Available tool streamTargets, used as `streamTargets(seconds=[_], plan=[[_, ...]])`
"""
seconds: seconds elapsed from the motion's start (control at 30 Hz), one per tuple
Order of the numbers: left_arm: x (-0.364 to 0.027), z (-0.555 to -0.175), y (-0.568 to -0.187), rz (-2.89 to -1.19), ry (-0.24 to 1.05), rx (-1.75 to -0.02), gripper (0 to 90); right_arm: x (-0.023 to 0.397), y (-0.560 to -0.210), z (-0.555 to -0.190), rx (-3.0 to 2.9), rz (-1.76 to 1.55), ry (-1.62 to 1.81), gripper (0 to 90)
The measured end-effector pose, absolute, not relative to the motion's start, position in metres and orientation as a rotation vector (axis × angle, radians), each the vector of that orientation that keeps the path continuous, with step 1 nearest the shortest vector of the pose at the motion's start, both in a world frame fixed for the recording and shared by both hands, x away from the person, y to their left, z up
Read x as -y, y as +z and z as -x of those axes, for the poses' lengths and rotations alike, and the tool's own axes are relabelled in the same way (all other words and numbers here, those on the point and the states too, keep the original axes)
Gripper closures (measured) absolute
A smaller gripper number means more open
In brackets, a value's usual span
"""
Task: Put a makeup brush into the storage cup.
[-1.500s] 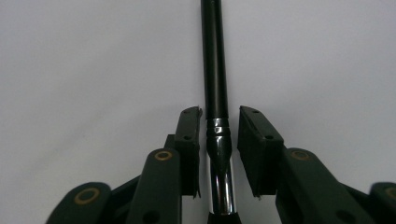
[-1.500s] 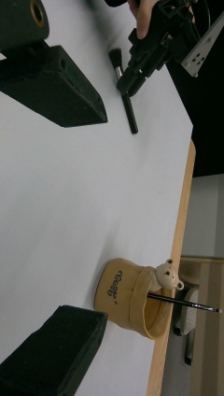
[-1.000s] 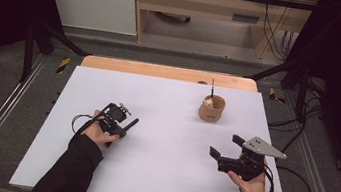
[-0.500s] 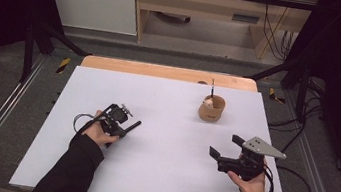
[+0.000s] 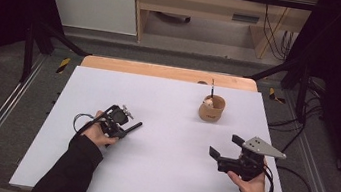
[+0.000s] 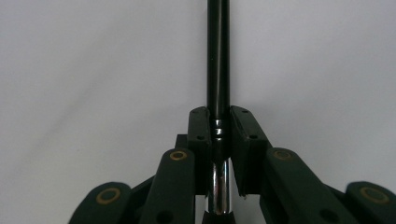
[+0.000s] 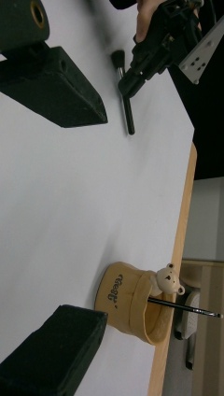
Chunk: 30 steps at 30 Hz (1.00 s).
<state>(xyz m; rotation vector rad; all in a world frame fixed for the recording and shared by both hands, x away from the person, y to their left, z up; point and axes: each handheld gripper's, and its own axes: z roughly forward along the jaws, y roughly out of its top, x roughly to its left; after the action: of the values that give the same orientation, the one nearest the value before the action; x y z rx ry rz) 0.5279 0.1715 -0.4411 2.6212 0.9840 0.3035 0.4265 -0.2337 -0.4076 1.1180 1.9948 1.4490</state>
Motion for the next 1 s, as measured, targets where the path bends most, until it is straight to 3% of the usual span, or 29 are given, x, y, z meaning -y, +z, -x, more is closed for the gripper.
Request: streamTargets(seconds=[1.0], plan=[[-0.158,-0.476,-0.395,-2.521,0.369,-0.697,78.7,0.228,-0.407,-0.425,-2.017,-1.095,1.445,7.0]])
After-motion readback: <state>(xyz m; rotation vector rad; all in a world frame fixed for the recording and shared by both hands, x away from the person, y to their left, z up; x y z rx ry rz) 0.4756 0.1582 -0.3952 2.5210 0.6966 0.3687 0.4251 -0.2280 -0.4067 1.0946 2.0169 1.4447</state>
